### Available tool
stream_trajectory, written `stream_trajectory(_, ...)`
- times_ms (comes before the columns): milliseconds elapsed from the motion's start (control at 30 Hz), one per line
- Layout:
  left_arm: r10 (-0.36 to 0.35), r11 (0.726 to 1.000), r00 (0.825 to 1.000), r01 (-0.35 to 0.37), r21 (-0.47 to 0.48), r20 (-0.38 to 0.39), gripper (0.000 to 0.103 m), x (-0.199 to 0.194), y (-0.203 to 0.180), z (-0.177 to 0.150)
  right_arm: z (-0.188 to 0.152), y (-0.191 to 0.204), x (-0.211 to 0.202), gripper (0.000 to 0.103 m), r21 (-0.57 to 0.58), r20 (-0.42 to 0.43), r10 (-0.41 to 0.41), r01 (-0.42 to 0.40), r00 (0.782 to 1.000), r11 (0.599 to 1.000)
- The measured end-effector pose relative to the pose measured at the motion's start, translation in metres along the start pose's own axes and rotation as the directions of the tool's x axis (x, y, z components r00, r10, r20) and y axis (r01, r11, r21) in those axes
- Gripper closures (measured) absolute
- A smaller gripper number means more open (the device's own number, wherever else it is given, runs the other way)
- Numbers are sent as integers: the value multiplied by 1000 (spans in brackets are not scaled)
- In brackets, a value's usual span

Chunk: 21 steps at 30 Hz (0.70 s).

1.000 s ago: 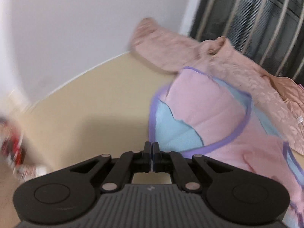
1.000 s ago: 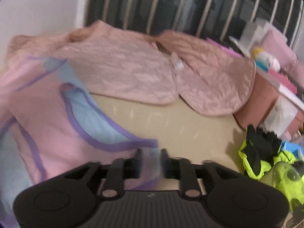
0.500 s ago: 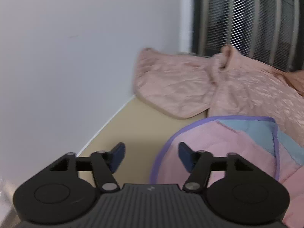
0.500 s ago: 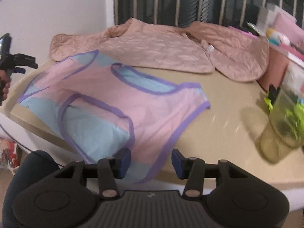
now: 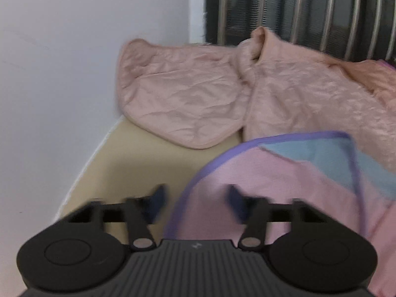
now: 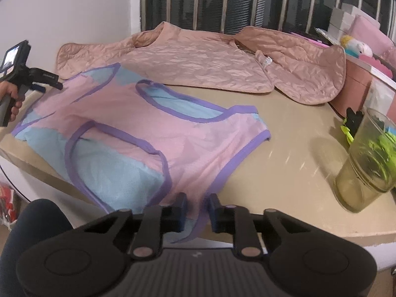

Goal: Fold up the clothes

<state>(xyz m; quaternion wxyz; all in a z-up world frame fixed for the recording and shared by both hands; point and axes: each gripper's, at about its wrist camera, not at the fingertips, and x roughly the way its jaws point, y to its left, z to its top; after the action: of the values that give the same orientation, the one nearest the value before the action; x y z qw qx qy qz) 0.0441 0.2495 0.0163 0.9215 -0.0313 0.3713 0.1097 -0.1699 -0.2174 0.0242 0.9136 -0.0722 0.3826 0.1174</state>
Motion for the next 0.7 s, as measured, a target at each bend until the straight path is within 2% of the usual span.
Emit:
stream_trajectory(33,11,1000,1000,-11,-3,3,97,-3,1,-3,0,1,0,97,-6,1,-3,3,1000,1000)
stream_trajectory(67,23,1000,1000,-23,-5,6,101,-6,2,-6,0,2,1,99,-11,3,-7,7,1000,1000)
stream_trajectory(200,69,998,997,-68,-17,18,101,-19,6,-17,2,1,3,100,-32,6,-43,43,999,999)
stream_trajectory(333,114,993,993,-113,-28,29,101,-31,10,-28,7,-19,10,100,-32,8,-101,102,995,994)
stream_trajectory(433,142,989,989,-141,-44,34,101,-44,12,-39,16,-35,23,100,-41,15,-135,135,991,990)
stream_trajectory(567,170,985,985,-168,-46,41,101,-67,7,-58,29,-47,47,100,-108,48,-198,202,979,973)
stream_trajectory(633,189,982,981,-188,-33,38,96,-75,3,-63,36,-54,54,98,-95,48,-215,219,975,971)
stream_trajectory(700,205,976,977,-201,-83,49,91,-89,4,-64,39,-62,49,92,-47,50,-196,199,979,979)
